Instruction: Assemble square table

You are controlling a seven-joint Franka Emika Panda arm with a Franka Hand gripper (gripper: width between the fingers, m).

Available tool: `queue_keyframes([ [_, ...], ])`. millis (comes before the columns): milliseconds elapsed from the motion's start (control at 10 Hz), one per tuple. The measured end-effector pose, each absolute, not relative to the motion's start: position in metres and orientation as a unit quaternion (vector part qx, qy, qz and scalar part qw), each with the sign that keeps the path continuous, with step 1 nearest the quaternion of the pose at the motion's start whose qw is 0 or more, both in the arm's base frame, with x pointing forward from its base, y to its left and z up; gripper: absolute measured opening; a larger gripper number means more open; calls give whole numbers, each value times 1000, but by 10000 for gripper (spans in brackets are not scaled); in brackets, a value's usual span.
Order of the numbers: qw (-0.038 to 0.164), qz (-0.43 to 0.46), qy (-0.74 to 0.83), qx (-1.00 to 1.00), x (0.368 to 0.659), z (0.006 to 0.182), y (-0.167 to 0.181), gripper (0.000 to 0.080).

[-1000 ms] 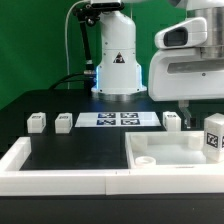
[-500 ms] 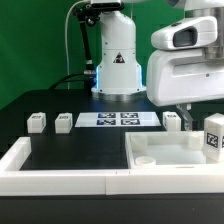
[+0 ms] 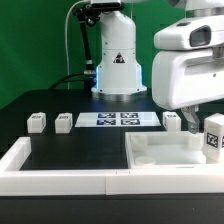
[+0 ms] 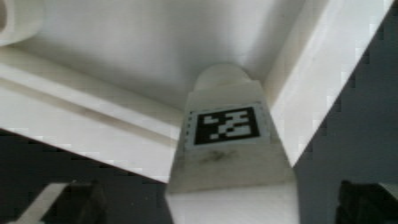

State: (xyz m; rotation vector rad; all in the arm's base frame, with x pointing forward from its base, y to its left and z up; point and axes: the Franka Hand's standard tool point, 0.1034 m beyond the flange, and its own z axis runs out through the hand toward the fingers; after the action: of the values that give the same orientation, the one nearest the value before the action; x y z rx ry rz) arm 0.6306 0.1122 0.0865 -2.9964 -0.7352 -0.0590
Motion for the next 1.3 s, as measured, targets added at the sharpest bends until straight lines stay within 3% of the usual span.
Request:
queue_keyframes([
  [200,28,-19,-234,-972,631,87,113,649],
  [400,28,-19,-233,-972,631,87,112,377],
  [500,28,-19,-233,-972,631,87,112,377],
  [600,28,-20,-233,-972,631,87,112,292],
  [1000,28,-19,-215,-976,631,87,112,292],
  [1300,32,-16,-103,-994,631,87,113,292],
])
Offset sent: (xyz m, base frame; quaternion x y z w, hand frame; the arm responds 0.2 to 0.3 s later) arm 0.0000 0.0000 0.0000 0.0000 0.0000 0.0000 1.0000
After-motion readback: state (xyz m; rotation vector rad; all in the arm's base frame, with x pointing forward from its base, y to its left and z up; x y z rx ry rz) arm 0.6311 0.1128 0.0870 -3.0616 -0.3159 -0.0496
